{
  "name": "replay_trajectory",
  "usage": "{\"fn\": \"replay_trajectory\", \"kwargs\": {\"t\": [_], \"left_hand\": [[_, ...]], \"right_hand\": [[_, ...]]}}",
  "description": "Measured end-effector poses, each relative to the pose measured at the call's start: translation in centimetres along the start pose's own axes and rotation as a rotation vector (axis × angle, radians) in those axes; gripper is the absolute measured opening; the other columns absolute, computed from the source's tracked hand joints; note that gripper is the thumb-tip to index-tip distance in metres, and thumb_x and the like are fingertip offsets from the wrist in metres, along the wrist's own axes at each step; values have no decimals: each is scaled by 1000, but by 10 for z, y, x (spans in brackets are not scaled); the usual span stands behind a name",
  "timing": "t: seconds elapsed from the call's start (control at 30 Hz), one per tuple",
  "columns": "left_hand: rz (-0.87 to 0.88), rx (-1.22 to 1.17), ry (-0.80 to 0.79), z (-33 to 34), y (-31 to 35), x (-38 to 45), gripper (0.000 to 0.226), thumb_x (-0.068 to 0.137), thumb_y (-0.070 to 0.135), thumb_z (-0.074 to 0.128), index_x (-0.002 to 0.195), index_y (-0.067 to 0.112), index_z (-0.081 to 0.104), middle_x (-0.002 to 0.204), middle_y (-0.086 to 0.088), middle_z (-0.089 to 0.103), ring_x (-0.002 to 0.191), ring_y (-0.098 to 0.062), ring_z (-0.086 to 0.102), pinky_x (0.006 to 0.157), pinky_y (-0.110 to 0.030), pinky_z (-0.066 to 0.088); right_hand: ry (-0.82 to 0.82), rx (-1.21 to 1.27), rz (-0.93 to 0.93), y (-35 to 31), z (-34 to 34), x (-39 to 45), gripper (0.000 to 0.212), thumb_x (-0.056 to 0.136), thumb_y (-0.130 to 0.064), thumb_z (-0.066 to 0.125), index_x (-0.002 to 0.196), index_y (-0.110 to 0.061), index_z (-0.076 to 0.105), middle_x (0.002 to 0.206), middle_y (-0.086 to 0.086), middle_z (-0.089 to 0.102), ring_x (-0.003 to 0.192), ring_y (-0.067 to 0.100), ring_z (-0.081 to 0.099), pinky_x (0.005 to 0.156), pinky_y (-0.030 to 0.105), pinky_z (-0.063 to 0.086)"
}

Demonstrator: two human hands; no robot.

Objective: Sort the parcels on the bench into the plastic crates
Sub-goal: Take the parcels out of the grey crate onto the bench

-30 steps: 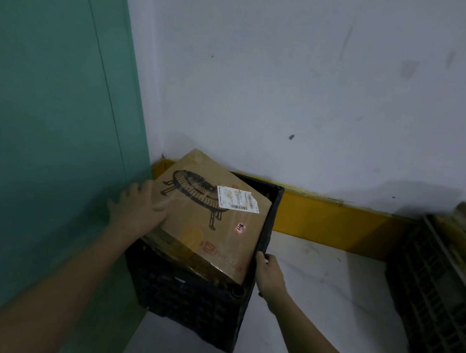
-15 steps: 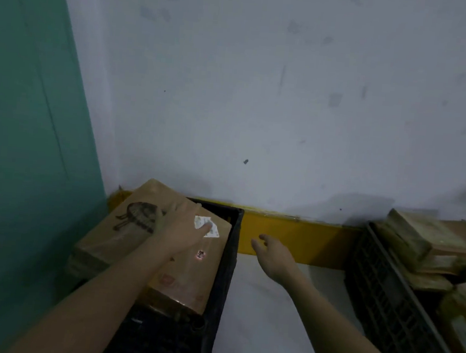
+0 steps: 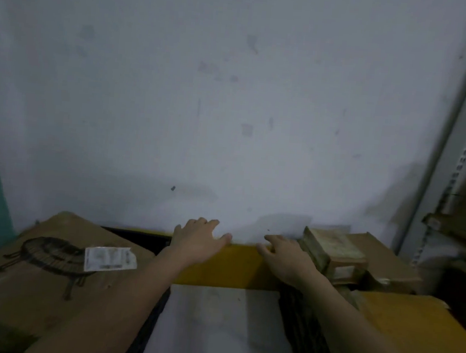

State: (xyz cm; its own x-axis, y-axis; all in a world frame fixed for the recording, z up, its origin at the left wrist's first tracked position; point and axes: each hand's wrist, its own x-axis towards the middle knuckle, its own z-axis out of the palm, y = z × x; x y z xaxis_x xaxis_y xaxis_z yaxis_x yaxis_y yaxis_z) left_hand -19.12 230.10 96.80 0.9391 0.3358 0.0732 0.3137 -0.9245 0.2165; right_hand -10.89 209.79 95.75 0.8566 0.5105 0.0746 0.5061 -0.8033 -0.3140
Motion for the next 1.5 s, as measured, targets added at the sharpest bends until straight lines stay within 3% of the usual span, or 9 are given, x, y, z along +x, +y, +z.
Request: {"fn": "replay_trajectory", "kwargs": {"t": [0.13,0.27,0.43,0.73,0.83,0.97,1.13,1.33,1.5], "left_hand": [[25,-27,-12,17,68,8,74,93,74,25,154,32,27,160,-1,30,145,-27,28,117,-51,24],[78,-82,-12,39,133,11,72,94,72,28,153,31,30,159,0,33,143,-26,32,114,-48,31],[43,-364,-37,67,197,21,72,94,68,39,154,28,31,159,0,33,143,-23,35,114,-39,34],[-119,-806,-90,106,259,56,75,95,49,58,156,21,23,158,-3,32,141,-24,38,102,-31,40],[-67,-774,-58,116,270,75,68,96,40,62,153,23,29,154,-2,36,134,-20,44,90,-24,39],[-20,-573,-19,128,283,106,76,90,50,60,155,33,23,159,-1,23,138,-28,39,106,-37,42],[35,-414,70,144,314,127,63,91,50,50,150,37,31,162,-2,18,145,-29,25,108,-46,40],[-61,-286,-79,152,331,145,96,85,75,46,158,27,8,165,-10,-3,150,-36,1,116,-59,15],[-83,-238,-45,175,334,151,108,75,87,44,158,29,9,165,-6,-4,150,-36,-8,114,-60,26]], "right_hand": [[15,15,23,73,-31,-5,62,97,-62,32,144,-25,45,151,4,44,138,29,39,110,51,36],[20,-14,19,139,-59,-16,54,103,-43,37,153,-24,33,159,8,32,144,31,31,114,48,31],[59,110,90,208,-72,-19,58,101,-55,33,149,-24,40,154,5,39,137,29,39,109,48,38],[73,170,164,288,-65,15,52,104,-47,37,144,-15,45,150,10,44,124,30,50,102,45,44],[71,163,188,302,-63,30,47,105,-40,41,143,-14,46,152,11,42,131,32,46,107,43,41],[97,123,239,319,-59,49,54,101,-48,42,146,-17,43,150,11,44,130,32,45,104,47,44],[101,9,333,341,-59,66,52,100,-45,46,146,-20,41,148,12,41,135,37,38,106,55,40],[66,167,451,385,-56,85,67,95,-50,54,148,-15,34,147,16,41,131,38,42,106,49,42],[-75,397,410,406,-51,91,89,89,-52,66,155,-16,18,148,13,45,123,33,55,94,40,51]]}}
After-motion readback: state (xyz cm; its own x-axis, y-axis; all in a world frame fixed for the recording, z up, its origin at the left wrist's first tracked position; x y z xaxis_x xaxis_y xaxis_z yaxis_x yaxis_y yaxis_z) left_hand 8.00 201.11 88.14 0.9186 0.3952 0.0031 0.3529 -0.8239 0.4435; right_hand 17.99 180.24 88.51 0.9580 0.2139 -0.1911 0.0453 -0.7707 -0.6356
